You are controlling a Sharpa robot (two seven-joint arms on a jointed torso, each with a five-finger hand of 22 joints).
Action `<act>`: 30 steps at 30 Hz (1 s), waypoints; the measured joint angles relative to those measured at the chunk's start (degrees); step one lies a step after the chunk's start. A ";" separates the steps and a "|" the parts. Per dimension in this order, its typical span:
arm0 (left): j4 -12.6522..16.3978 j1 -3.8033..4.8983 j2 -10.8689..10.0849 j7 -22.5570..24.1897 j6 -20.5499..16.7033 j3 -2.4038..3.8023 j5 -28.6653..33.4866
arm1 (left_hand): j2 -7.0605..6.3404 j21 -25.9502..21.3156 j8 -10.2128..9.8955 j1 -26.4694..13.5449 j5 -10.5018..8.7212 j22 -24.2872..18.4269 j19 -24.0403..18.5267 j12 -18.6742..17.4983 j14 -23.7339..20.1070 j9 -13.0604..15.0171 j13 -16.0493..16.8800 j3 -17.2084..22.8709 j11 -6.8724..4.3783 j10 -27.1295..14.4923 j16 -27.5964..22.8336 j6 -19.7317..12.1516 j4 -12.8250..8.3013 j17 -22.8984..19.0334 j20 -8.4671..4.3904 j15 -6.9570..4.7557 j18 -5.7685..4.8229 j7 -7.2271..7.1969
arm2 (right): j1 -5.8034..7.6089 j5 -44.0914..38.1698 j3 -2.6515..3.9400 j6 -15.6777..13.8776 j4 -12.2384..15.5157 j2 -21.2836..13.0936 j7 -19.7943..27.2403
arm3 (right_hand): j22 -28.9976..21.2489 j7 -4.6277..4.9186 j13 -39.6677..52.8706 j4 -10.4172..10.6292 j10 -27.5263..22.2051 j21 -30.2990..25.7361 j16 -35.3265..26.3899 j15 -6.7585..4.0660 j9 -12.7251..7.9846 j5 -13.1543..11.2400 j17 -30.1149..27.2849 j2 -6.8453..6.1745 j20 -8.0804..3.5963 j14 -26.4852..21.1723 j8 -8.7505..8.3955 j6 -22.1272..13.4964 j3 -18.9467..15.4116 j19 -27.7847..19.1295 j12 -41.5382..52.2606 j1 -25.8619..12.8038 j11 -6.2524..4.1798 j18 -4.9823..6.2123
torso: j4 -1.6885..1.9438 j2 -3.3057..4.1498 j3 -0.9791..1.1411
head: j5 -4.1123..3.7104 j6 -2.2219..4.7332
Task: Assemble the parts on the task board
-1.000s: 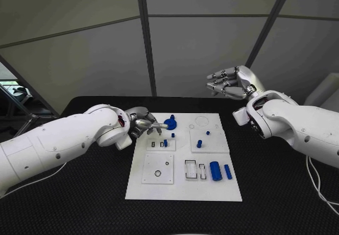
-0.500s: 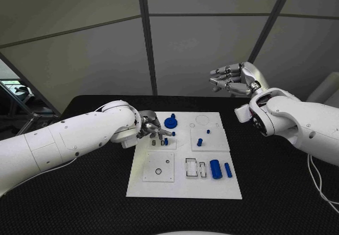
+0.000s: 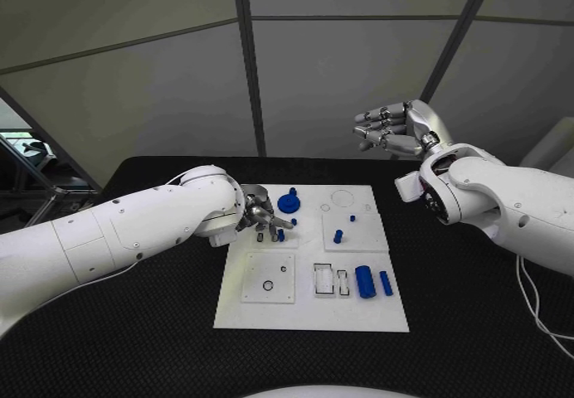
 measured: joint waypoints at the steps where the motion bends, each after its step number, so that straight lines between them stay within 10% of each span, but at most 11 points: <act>1: -0.09 0.01 0.10 -0.09 0.12 0.00 -0.04 | 0.00 0.00 0.08 0.00 0.00 0.00 0.00 0.00 0.00 0.11 0.00 0.00 0.00 0.00 0.00 0.00 0.00 0.00 0.00 0.00 0.00 0.00 | 0.00 0.02 0.00 0.00 -0.10 0.01 -0.04 | -0.06 0.00 -0.06 0.00 0.00 0.00 -0.21 0.00 0.00 0.01 0.00 -0.22 0.00 0.00 0.00 0.00 0.00 0.00 0.00 -0.22 0.00 0.00 | 0.00 0.00 -0.01 | 0.00 -0.04; 30: -1.61 0.08 1.64 -0.48 2.08 -0.02 -0.31 | 0.91 0.22 2.21 3.34 0.00 0.84 0.62 0.00 0.20 2.82 -0.02 1.43 0.02 -0.01 0.00 -1.33 -1.46 -0.01 -0.21 -0.20 0.01 -0.10 | 0.00 0.20 0.00 0.26 -1.35 1.00 -1.05 | -0.37 0.00 -0.36 -0.16 0.00 -0.44 -0.42 0.21 0.07 0.22 -0.25 -0.22 0.00 0.20 0.00 0.00 0.14 0.00 -0.23 -0.22 0.00 -0.01 | 0.06 0.10 -0.02 | -0.02 -0.90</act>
